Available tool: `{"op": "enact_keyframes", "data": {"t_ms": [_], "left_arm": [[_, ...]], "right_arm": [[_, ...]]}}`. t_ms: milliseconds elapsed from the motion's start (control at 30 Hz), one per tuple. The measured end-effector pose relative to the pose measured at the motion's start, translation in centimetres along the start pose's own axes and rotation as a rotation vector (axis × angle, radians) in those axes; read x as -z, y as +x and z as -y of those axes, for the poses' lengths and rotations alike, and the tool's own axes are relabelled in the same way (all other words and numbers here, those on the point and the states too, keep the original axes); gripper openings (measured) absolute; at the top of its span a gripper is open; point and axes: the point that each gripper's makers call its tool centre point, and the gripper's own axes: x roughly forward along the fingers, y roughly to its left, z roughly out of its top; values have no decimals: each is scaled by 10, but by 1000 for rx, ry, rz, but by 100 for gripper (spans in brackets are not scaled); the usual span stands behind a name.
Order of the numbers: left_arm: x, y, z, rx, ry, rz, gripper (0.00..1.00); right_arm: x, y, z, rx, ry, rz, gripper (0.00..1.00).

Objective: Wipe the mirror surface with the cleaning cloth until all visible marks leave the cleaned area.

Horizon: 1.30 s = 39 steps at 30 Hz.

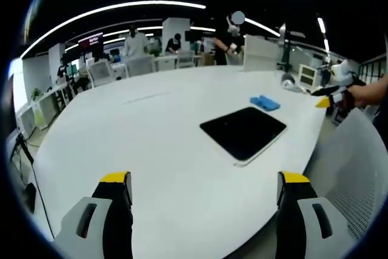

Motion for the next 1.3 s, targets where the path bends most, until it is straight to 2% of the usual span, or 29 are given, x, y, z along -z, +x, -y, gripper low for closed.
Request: {"op": "enact_keyframes", "data": {"t_ms": [633,1300], "left_arm": [[-1,0,1,9,-16,5,100],[0,0,1,9,-17,3,100]], "right_arm": [[1,-3,12,40,28,11,100],[3,-6,14,53,35,7,100]]}}
